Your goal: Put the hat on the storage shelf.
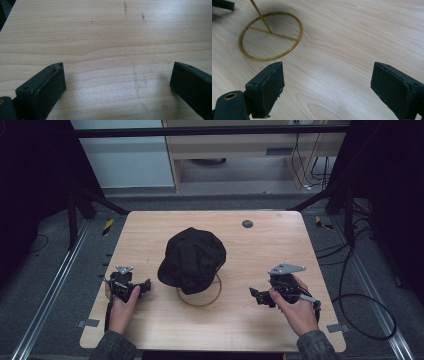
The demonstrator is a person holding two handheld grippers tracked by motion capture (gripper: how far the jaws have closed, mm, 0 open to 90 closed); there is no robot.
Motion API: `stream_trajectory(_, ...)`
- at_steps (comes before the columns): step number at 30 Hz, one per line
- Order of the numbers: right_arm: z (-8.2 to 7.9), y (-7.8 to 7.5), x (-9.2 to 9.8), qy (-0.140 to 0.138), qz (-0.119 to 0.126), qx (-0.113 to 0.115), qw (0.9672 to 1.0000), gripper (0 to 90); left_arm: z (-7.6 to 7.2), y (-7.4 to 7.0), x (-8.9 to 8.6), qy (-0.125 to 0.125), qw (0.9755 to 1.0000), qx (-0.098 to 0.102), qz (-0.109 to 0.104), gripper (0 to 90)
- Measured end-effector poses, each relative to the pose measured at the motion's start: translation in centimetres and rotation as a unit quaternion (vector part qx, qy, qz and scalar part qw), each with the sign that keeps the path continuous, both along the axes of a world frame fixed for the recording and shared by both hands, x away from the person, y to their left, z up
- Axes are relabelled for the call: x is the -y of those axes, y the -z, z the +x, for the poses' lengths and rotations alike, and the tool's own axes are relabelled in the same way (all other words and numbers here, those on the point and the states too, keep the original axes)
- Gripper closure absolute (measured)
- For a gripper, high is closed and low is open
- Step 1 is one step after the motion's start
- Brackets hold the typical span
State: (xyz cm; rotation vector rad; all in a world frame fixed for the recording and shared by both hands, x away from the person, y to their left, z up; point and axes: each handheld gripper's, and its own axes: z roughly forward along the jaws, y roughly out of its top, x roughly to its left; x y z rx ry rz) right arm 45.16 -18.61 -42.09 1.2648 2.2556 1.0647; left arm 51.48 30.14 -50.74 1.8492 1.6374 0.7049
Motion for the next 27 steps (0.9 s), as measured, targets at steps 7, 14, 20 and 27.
stream_trajectory(7, -0.4, 2.1, -0.1, 0.001, -0.006, -0.004, 1.0000, 11.5, 0.0, 0.0, 0.0, 0.000, 1.0000, 0.000, 0.000, 0.0)
stream_trajectory(14, -0.6, 3.9, -0.3, 0.001, -0.009, -0.016, 0.9998, 11.1, 0.0, 0.0, 0.0, -0.001, 1.0000, 0.000, 0.000, 0.0)
stream_trajectory(20, -0.8, 5.2, -0.3, 0.001, -0.010, -0.022, 0.9997, 10.7, 0.0, 0.0, 0.0, 0.000, 1.0000, 0.000, 0.000, 0.0)
stream_trajectory(27, -0.9, 6.2, -0.5, -0.001, -0.011, -0.020, 0.9997, 10.4, 0.0, 0.0, 0.0, 0.000, 1.0000, 0.000, 0.000, 0.0)
